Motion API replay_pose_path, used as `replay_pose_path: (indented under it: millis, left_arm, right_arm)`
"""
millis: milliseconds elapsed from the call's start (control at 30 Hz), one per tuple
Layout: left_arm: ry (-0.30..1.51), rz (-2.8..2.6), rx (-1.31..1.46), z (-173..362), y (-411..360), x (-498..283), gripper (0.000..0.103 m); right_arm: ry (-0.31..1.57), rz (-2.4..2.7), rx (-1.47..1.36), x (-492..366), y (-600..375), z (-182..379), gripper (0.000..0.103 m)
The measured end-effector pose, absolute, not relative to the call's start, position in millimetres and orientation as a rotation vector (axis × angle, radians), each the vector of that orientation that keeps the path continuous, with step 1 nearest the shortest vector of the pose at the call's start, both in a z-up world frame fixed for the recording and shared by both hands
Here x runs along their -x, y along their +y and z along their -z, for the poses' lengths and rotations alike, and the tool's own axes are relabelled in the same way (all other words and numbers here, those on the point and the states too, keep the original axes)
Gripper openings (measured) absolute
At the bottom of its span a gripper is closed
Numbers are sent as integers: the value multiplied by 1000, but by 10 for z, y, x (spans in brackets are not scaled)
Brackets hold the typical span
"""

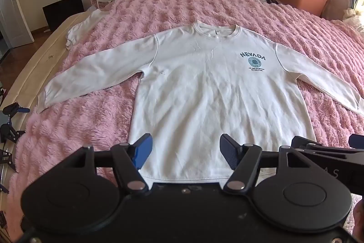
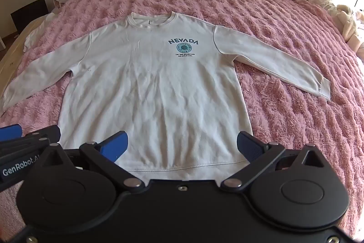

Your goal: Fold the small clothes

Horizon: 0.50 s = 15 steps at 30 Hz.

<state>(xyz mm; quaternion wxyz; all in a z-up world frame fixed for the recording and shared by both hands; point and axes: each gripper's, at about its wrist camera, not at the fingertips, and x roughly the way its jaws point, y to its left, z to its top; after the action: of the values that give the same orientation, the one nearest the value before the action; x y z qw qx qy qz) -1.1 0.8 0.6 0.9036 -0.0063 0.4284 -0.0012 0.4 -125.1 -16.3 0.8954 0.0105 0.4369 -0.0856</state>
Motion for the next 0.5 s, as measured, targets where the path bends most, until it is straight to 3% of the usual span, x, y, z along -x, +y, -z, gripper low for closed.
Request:
replay_pose_path:
  millis: [500]
  left_arm:
    - [909,0,9,22,9,-5,69]
  right_arm:
    - [913,174,-26,11,-1249,173,103]
